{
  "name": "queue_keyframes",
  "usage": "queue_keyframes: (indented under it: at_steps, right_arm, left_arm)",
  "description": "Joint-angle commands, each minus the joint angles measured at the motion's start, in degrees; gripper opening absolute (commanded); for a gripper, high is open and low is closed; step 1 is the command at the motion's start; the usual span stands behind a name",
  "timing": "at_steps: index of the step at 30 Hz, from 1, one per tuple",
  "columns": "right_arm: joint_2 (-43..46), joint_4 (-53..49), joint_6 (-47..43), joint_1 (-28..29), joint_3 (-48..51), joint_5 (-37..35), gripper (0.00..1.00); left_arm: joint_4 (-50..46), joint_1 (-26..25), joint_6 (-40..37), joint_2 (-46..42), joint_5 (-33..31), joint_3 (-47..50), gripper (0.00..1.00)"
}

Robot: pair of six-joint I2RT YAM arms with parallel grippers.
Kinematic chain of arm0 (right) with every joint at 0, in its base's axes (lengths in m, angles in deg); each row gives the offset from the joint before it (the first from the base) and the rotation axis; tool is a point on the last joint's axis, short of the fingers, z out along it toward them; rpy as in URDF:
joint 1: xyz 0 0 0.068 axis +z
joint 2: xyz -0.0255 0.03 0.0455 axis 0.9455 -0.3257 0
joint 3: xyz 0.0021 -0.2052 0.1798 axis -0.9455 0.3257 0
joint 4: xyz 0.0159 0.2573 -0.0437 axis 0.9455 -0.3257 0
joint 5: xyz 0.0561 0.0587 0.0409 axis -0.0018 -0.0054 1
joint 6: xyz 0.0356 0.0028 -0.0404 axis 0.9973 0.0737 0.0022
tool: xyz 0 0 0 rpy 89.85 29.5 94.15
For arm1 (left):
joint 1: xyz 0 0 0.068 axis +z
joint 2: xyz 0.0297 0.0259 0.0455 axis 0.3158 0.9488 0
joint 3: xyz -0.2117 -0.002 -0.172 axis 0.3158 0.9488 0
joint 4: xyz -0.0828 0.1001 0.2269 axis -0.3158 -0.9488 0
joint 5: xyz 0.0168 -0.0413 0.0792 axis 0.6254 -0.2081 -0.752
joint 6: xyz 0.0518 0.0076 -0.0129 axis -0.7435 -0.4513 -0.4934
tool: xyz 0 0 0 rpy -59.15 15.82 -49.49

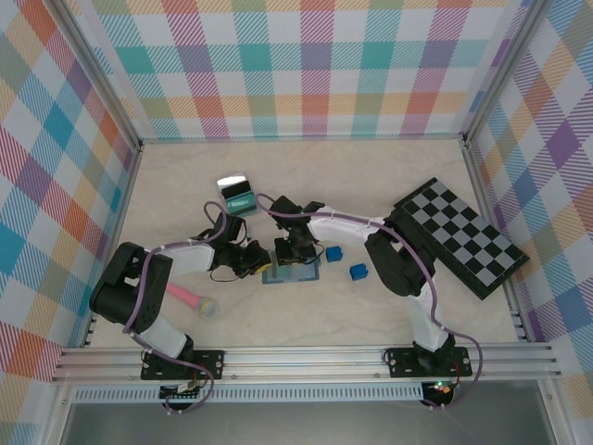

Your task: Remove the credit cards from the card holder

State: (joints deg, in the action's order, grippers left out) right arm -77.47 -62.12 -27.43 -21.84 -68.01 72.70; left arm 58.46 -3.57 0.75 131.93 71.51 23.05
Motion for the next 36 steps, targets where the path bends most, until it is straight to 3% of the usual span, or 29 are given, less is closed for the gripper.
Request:
queue_keyframes:
  at_steps: [1, 6, 10, 17, 27, 28, 32, 36]
  right_arm:
    - [-0.86, 1.63, 1.33, 0.66, 2.29, 3.29, 0.24]
    - [0.96, 2.69, 1.76, 0.03, 2.86, 4.14, 0.25]
    - [2.89, 4.06, 2.58, -0.64, 3.43, 5.90, 0.27]
    - [10.91, 6.04, 4.84, -1.99, 6.18, 5.89, 0.48]
    - [17.85, 10.69, 8.33, -3.77, 12.74, 4.12, 0.59]
    - [18.21, 10.86, 8.72, -3.99, 13.29, 3.94, 0.59]
    - [19.76, 13.46, 10.87, -5.34, 15.91, 5.95, 0.59]
    - [20.95, 13.67, 11.08, -6.08, 16.62, 5.94, 0.59]
  left_arm:
    - [1.84, -0.95, -0.83, -1.49, 2.83, 0.44, 0.07]
    - [1.16, -0.96, -1.01, -2.42, 1.85, 0.36, 0.00]
    - [-0.14, -0.87, -1.80, -3.36, 0.75, 0.12, 0.00]
    - [-5.30, -0.87, -5.14, -5.39, -1.53, -1.20, 0.00]
    - [-3.03, -0.82, -4.33, -5.30, 2.54, -1.66, 0.00]
    - [-2.67, -0.87, -4.31, -5.09, 3.48, -1.75, 0.02]
    - [0.97, -0.87, -2.86, -3.41, 6.96, -1.15, 0.29]
    - [5.42, -1.05, -0.80, -1.90, 10.16, -0.52, 0.38]
